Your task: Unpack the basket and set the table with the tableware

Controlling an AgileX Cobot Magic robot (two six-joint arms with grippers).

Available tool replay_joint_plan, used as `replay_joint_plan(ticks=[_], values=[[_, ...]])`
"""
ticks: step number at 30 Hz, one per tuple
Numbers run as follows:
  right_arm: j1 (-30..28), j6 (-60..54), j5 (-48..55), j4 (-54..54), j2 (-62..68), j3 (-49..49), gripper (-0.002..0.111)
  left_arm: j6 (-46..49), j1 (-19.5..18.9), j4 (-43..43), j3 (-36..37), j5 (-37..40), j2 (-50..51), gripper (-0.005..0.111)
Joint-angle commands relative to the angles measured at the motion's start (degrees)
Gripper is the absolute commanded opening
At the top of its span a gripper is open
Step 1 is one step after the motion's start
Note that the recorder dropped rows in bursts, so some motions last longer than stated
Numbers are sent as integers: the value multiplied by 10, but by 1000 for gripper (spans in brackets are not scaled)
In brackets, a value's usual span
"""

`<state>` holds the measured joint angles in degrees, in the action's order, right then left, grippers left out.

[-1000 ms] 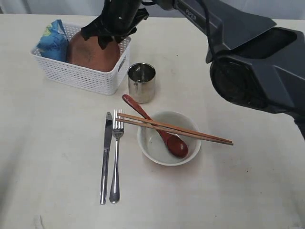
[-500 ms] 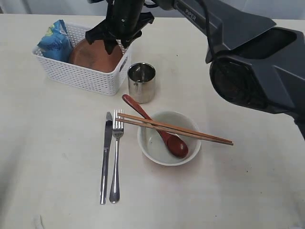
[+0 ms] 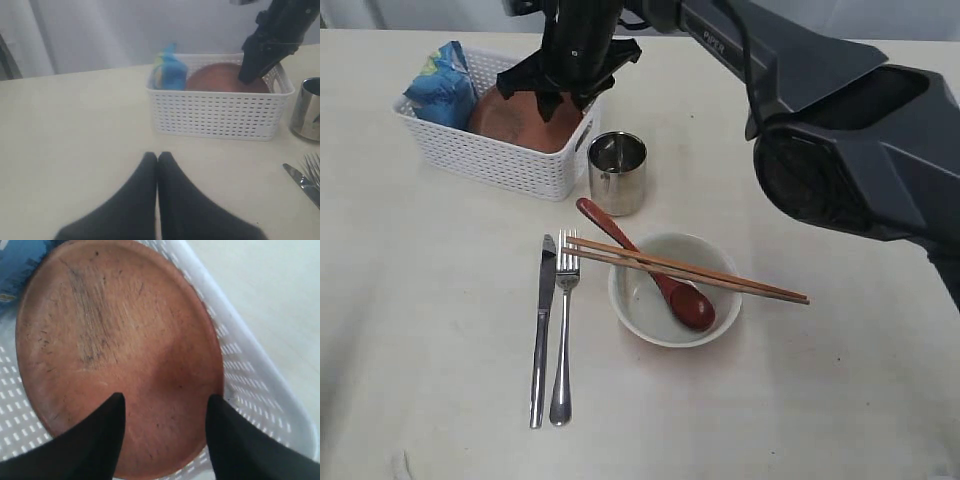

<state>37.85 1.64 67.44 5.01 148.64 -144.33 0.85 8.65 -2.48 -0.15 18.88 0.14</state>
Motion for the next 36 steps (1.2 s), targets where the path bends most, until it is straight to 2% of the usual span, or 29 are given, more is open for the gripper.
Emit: replay_joint_plan(ticks=[1, 6, 11, 25, 29, 36], values=[[-1, 11, 4, -33, 1, -3, 48, -2, -1, -1, 1, -6, -1, 0], [4, 16, 5, -68, 1, -3, 49, -2, -1, -1, 1, -6, -1, 0], [11, 15, 4, -72, 1, -3, 62, -2, -1, -1, 1, -6, -1, 0], [11, 25, 15, -34, 10, -3, 59, -2, -1, -1, 1, -6, -1, 0], [11, 0, 15, -12, 7, -3, 45, -2, -1, -1, 1, -6, -1, 0], [11, -24, 12, -9, -10, -3, 5, -2, -1, -1, 1, -6, -1, 0]])
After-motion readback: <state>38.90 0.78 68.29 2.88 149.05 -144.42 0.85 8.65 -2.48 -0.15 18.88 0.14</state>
